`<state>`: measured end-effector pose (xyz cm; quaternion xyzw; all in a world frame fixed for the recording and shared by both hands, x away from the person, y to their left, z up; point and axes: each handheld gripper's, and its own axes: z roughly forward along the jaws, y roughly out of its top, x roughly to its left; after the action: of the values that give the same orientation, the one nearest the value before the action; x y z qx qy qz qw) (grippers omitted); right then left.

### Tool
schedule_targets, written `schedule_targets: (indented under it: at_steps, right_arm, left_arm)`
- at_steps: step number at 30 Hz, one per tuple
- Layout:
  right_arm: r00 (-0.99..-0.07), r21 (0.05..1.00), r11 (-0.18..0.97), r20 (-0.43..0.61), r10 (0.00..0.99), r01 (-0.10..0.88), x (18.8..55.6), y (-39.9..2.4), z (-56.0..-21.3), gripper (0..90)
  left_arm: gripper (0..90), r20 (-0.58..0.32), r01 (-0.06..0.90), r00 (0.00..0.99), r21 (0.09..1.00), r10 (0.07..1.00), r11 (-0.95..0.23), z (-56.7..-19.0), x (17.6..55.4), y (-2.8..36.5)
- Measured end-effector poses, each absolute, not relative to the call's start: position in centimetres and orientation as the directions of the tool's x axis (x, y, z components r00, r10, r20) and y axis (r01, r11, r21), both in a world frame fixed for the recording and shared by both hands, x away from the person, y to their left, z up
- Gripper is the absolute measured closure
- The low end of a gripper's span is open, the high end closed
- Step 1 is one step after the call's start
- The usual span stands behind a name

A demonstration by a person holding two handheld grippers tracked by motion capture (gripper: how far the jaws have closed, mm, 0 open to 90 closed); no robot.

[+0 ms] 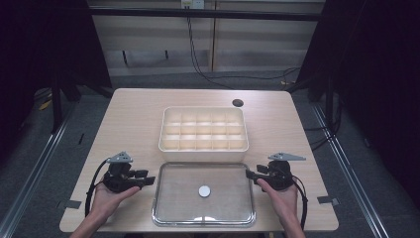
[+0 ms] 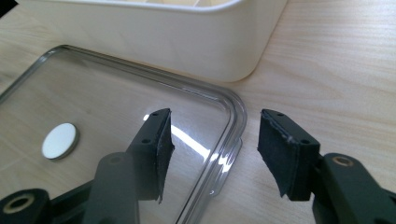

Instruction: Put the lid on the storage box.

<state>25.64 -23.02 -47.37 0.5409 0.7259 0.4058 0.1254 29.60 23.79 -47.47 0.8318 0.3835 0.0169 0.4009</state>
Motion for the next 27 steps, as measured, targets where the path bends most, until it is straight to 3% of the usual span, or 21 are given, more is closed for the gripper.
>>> schedule_targets:
  at_steps: [3, 11, 27]
  right_arm:
    - [-0.363, 0.72, 0.082, 0.245, 0.899, 0.689, 25.6, -22.8, -48.0, 49.7]
    - [-0.368, 0.683, 0.127, 0.219, 0.903, 0.719, 25.8, -22.3, -49.2, 51.8]
    - [-0.354, 0.666, 0.105, 0.251, 0.901, 0.739, 25.9, -22.0, -49.9, 54.4]
  left_arm:
    - [49.6, -0.284, 0.634, 0.701, 0.668, 0.654, -0.389, -48.0, 29.4, 23.4]
    - [53.9, -0.269, 0.626, 0.723, 0.646, 0.637, -0.438, -49.0, 29.4, 21.9]
    - [56.7, -0.282, 0.617, 0.742, 0.642, 0.607, -0.456, -49.4, 29.1, 21.0]
